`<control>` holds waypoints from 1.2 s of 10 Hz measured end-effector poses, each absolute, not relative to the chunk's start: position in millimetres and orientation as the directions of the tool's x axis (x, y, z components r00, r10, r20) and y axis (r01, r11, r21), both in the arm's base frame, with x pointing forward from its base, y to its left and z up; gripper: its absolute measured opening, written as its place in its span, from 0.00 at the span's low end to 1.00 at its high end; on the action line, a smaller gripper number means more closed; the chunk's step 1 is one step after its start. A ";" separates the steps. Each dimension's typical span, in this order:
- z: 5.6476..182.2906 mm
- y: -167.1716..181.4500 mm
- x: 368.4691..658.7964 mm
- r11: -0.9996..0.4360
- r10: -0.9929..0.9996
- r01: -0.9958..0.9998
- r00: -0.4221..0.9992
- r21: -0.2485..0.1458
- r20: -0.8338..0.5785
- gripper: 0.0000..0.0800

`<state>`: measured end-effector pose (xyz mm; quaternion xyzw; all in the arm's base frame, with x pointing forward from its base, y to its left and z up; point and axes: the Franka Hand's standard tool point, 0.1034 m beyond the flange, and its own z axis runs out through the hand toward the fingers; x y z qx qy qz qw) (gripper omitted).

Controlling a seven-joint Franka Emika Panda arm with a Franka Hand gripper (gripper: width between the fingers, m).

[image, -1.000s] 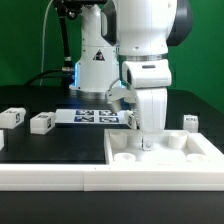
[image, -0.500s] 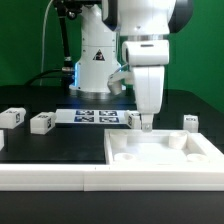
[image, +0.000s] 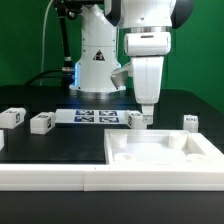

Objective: Assemble one leg

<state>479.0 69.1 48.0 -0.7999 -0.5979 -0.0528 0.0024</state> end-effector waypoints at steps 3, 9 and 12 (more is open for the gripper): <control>45.9 68.2 474.0 -0.530 0.845 0.847 0.522 0.047 0.119 0.81; 42.0 100.4 464.7 -0.940 0.322 0.333 0.937 -0.069 0.132 0.81; 41.6 101.1 464.0 -0.985 0.127 0.139 0.985 -0.101 0.115 0.81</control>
Offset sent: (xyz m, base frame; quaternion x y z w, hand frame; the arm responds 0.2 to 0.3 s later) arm -0.0196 0.0139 0.0025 -0.0163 0.0265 0.3290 0.9438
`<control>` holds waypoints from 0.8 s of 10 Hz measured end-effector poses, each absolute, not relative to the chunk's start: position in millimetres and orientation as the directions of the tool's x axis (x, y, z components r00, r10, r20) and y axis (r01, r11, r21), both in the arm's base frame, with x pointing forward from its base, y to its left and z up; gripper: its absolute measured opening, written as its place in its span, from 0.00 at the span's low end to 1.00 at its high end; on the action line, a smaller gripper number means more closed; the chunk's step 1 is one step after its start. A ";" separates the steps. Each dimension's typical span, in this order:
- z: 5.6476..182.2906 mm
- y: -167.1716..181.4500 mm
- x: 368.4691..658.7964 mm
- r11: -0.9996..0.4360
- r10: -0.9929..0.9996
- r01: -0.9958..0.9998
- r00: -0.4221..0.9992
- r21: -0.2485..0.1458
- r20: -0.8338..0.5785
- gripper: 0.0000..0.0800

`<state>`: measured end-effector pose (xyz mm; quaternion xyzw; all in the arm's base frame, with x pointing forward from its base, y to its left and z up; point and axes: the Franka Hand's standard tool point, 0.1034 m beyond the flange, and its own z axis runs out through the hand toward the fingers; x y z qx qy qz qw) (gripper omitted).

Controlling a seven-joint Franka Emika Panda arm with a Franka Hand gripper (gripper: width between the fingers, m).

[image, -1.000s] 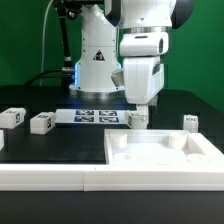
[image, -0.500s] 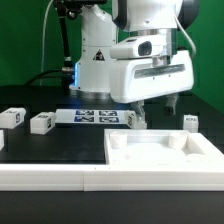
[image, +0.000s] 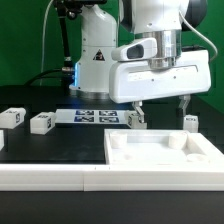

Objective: Assemble one leg

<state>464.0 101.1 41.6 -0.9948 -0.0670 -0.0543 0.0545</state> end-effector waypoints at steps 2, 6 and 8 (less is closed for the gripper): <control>40.8 105.1 460.6 -0.989 -0.083 -0.068 0.991 -0.129 0.108 0.81; 38.8 129.9 449.1 -0.892 -0.432 -0.418 0.901 -0.172 0.047 0.81; 38.6 146.5 444.0 -0.832 -0.537 -0.525 0.843 -0.181 0.019 0.81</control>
Offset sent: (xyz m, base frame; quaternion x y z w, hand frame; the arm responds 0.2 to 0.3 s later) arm -0.0163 0.0107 -0.0023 -0.0310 0.0272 0.3137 0.9486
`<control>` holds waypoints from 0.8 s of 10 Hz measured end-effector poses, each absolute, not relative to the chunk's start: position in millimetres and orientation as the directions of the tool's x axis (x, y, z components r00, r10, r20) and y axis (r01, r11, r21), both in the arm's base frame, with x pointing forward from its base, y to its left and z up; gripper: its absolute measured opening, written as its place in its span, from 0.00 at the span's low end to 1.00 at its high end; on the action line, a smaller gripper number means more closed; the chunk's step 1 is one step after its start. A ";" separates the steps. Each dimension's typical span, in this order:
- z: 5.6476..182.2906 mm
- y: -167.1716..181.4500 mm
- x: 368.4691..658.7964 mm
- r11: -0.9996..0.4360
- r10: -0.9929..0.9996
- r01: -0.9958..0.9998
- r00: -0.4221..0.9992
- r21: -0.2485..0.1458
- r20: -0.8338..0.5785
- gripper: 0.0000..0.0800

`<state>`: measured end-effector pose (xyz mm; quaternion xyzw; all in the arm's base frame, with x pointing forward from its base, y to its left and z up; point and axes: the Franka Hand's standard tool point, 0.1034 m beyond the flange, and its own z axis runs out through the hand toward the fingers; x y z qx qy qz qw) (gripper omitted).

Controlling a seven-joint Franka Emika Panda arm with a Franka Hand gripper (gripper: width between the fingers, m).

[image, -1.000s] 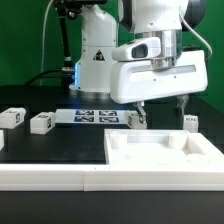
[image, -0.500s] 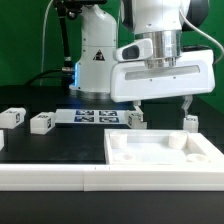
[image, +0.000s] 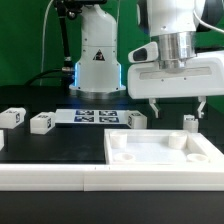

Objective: Assemble one leg

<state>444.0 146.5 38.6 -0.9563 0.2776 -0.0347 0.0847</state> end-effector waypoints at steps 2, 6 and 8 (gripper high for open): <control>37.9 155.0 440.4 -0.835 -0.530 -0.519 0.848 -0.181 0.016 0.81; 35.4 155.7 437.1 -0.853 -0.500 -0.497 0.866 -0.162 -0.026 0.81; 35.7 159.4 436.8 -0.871 -0.455 -0.473 0.879 -0.134 -0.140 0.81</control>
Offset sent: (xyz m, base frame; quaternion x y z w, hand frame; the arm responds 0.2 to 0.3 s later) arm 0.0000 0.0000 0.0000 0.0000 -0.0650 0.0000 0.9979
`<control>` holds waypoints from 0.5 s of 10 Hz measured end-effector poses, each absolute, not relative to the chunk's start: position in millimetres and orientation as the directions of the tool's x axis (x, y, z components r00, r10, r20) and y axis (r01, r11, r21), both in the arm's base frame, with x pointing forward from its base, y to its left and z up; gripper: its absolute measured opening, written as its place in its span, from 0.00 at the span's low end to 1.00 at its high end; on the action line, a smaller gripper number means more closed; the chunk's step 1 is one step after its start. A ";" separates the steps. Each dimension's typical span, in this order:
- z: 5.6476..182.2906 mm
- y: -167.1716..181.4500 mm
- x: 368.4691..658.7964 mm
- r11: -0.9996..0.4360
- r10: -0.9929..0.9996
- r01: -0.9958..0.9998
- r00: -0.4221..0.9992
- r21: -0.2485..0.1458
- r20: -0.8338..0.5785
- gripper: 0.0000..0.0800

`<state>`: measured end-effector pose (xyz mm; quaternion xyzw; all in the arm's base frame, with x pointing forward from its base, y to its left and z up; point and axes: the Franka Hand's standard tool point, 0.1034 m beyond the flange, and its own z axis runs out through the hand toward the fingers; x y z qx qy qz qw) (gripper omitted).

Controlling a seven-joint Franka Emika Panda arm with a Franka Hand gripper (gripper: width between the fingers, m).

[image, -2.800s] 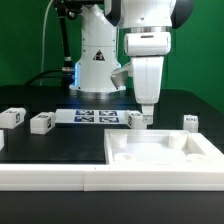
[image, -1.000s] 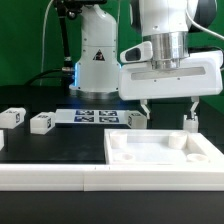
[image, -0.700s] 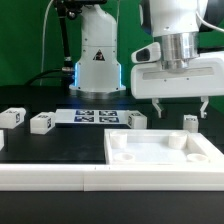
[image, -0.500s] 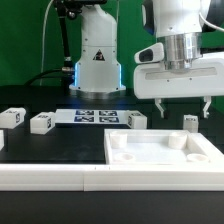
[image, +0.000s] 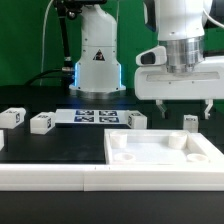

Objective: Assemble one leg

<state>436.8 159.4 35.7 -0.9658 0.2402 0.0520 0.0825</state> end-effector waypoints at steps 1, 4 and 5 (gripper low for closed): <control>36.2 160.2 437.9 -0.872 -0.451 -0.472 0.878 -0.131 -0.161 0.81; 32.9 163.9 434.5 -0.894 -0.380 -0.436 0.862 -0.106 -0.337 0.81; 30.6 166.2 429.0 -0.902 -0.349 -0.420 0.844 -0.098 -0.408 0.81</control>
Offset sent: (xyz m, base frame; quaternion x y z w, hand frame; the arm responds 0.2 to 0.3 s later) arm 0.0013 0.0149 -0.0029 -0.0004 -0.1324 -0.0146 0.9911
